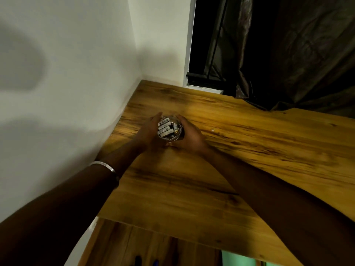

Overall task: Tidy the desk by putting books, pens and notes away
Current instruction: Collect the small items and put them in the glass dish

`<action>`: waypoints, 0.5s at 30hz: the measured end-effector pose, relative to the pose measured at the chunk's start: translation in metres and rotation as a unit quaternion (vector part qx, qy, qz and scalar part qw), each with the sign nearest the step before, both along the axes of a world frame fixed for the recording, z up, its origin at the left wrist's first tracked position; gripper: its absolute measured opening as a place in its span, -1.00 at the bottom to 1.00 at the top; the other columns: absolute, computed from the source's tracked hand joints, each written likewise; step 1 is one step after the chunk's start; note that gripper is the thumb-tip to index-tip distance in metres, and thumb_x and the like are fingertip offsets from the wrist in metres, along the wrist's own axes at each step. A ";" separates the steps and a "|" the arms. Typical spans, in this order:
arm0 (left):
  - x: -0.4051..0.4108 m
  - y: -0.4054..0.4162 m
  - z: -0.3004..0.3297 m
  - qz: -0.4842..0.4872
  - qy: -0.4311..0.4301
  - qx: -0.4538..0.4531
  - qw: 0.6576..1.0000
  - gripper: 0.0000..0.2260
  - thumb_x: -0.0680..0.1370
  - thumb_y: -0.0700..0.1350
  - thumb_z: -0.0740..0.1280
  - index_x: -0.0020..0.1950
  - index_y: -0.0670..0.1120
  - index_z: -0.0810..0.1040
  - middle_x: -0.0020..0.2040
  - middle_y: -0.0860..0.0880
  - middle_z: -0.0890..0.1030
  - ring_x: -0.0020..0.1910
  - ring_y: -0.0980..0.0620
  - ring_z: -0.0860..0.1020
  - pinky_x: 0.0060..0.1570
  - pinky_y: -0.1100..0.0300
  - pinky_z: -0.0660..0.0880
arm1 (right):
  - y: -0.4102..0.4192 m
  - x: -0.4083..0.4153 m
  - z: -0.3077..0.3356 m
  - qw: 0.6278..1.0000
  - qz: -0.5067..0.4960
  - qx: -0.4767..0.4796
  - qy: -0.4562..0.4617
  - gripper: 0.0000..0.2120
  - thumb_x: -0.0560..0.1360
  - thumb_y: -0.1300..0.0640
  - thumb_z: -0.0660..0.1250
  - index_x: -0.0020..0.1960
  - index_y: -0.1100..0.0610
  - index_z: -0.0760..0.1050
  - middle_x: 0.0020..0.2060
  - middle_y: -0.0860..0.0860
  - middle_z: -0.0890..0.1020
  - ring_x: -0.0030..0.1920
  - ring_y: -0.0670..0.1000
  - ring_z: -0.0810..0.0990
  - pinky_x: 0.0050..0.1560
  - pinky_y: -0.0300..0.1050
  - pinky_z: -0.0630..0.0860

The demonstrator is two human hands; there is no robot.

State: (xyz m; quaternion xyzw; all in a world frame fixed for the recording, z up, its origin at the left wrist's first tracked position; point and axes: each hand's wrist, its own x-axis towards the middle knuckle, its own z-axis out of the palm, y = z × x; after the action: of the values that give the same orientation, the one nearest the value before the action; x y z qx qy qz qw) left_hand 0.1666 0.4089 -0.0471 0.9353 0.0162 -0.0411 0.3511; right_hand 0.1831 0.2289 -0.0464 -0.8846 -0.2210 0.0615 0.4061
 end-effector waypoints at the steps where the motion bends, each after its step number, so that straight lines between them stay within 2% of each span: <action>1: -0.002 -0.001 0.001 -0.001 -0.002 -0.009 1.000 0.11 0.15 -0.05 0.66 0.55 -0.14 0.09 0.45 -0.19 0.32 0.39 -0.13 0.36 0.36 0.07 0.31 | -0.001 -0.002 0.000 1.000 -0.002 0.003 -0.003 -0.11 0.26 0.12 0.61 0.48 0.14 0.25 0.37 0.08 0.46 0.29 -0.06 0.44 0.22 -0.27 0.37; 2: -0.004 -0.002 0.002 -0.003 -0.007 -0.013 1.000 0.12 0.13 -0.05 0.66 0.55 -0.13 0.09 0.45 -0.19 0.33 0.39 -0.12 0.37 0.35 0.08 0.31 | -0.002 -0.004 0.003 1.000 -0.003 0.006 -0.001 -0.11 0.26 0.12 0.61 0.48 0.14 0.25 0.37 0.08 0.46 0.28 -0.06 0.45 0.23 -0.26 0.39; 6: -0.013 -0.005 0.009 -0.017 -0.034 -0.023 0.999 0.15 0.12 -0.01 0.66 0.55 -0.10 0.06 0.45 -0.18 0.32 0.39 -0.12 0.36 0.36 0.02 0.34 | -0.004 -0.011 0.007 0.999 -0.029 -0.012 0.002 -0.02 0.24 0.04 0.61 0.52 0.10 0.18 0.39 0.08 0.44 0.36 0.07 0.44 0.31 0.03 0.47; 10: -0.025 -0.016 0.019 -0.031 -0.041 -0.026 0.998 0.12 0.18 0.00 0.64 0.56 -0.09 0.03 0.48 -0.17 0.29 0.40 -0.13 0.35 0.33 0.05 0.32 | -0.015 -0.025 0.015 0.999 -0.030 -0.024 -0.005 -0.01 0.26 0.03 0.60 0.53 0.11 0.14 0.42 0.09 0.40 0.39 0.09 0.40 0.34 0.03 0.44; 15: -0.055 -0.036 0.032 -0.039 -0.059 -0.025 0.997 0.07 0.23 0.00 0.62 0.56 -0.09 0.04 0.46 -0.16 0.31 0.39 -0.12 0.35 0.31 0.09 0.31 | -0.033 -0.053 0.021 0.999 -0.041 -0.020 0.002 0.03 0.22 0.04 0.62 0.53 0.11 0.15 0.38 0.06 0.45 0.34 0.06 0.46 0.31 0.02 0.47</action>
State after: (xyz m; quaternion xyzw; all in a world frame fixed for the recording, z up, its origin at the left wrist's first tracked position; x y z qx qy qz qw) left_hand 0.1119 0.3733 -0.0150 0.9269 -0.0423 0.0004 0.3730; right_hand 0.1299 0.1961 -0.0253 -0.9006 -0.1829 0.0506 0.3910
